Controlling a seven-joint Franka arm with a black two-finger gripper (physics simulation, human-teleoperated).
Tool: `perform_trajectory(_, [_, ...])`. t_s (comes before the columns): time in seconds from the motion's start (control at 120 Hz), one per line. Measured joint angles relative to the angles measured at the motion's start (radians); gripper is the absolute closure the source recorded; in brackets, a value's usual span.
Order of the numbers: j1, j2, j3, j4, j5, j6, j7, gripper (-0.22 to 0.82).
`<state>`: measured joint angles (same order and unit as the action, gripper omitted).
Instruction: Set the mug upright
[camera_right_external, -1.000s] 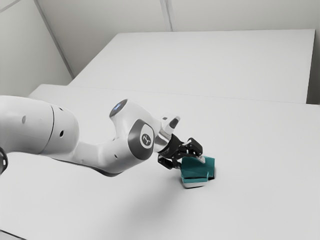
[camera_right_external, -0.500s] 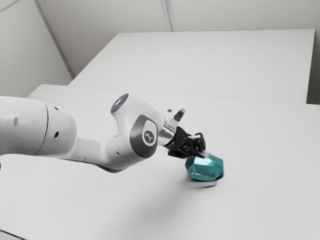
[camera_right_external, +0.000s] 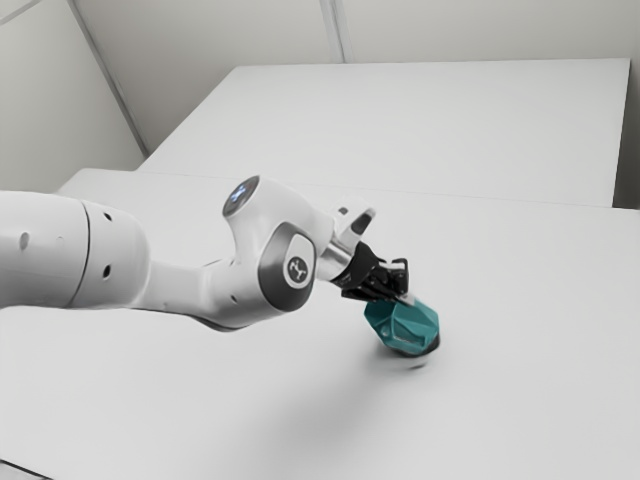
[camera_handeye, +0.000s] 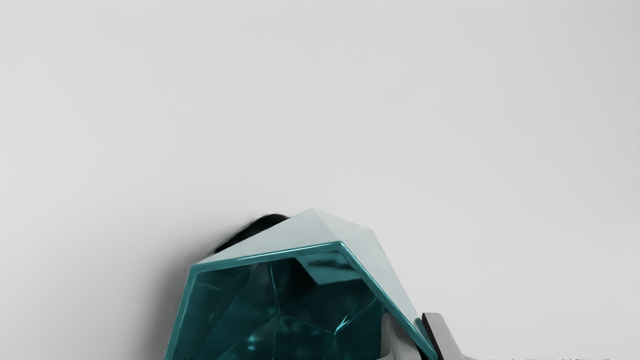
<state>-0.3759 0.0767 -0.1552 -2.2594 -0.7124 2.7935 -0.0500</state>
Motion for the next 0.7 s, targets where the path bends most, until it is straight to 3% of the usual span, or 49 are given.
perform_trajectory(0.233, [0.043,-0.127,0.006,-0.011,0.082,-0.199,-0.021,0.79])
perform_trajectory(0.417, [0.253,-0.202,0.034,-0.024,0.286,-0.405,-0.071,0.79])
perform_trajectory(0.7, [0.269,-0.227,0.098,-0.018,0.519,-0.688,-0.145,0.79])
